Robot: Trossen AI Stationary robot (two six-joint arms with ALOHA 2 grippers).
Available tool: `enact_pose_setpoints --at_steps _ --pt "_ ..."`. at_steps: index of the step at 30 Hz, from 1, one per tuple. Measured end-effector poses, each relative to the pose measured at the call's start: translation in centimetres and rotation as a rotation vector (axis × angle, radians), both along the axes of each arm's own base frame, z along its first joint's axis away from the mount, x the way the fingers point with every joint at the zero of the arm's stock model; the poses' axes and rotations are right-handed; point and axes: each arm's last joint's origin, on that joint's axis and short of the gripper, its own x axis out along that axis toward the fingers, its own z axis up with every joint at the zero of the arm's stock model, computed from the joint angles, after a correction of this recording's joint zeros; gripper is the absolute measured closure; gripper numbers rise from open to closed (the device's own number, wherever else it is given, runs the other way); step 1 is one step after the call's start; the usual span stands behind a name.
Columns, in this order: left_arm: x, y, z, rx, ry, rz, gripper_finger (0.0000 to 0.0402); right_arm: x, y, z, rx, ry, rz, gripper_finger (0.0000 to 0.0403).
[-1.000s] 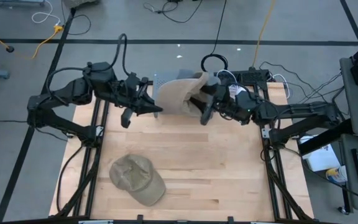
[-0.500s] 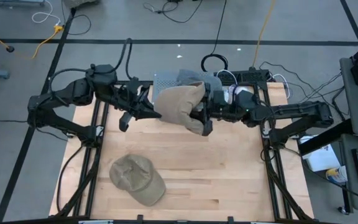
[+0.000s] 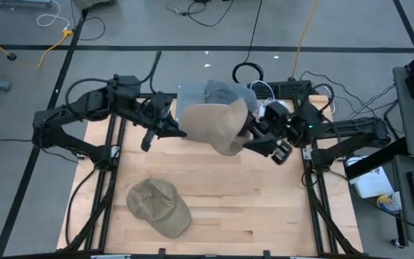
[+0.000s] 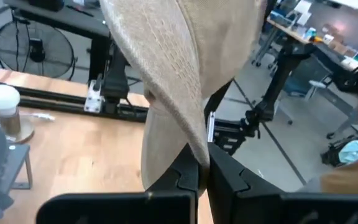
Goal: Pick & Place hat
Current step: Put the top brown cap on the shelf
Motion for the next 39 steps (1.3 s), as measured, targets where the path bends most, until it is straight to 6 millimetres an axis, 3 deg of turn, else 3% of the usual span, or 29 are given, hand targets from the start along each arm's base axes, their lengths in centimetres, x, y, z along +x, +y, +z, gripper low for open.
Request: enact_pose_setpoints --at_steps 10,13,16,18,22,29,34,39 --pt "-0.2 0.1 0.0 -0.021 -0.003 -0.070 0.0393 -2.2 1.0 1.3 0.196 0.124 0.354 0.0193" --pt "-0.2 0.1 0.0 -0.034 -0.001 -0.091 0.0393 -2.9 1.2 1.5 0.169 0.176 0.493 0.0193" --pt "-0.2 0.1 0.0 -0.043 0.004 -0.095 0.0393 -3.8 1.3 1.8 0.102 0.172 0.523 0.0193" --pt "-0.2 0.2 0.0 -0.055 0.008 -0.075 0.0393 -4.4 1.2 2.1 0.092 0.162 0.454 0.0193" --pt "-0.6 0.7 0.3 -0.095 0.010 0.022 0.0393 -5.7 0.7 2.3 0.066 0.156 0.153 0.0193" --pt "-0.9 1.0 0.8 -0.115 -0.013 0.165 0.0393 -8.0 0.7 1.7 0.076 0.281 -0.350 0.0193" --pt "-1.2 1.0 1.1 -0.102 -0.039 0.205 0.0393 -8.7 1.0 1.5 0.093 0.333 -0.526 0.0193" --pt "-1.1 1.0 1.3 -0.105 -0.053 0.197 0.0393 -8.5 1.2 0.8 0.147 0.414 -0.561 0.0180"
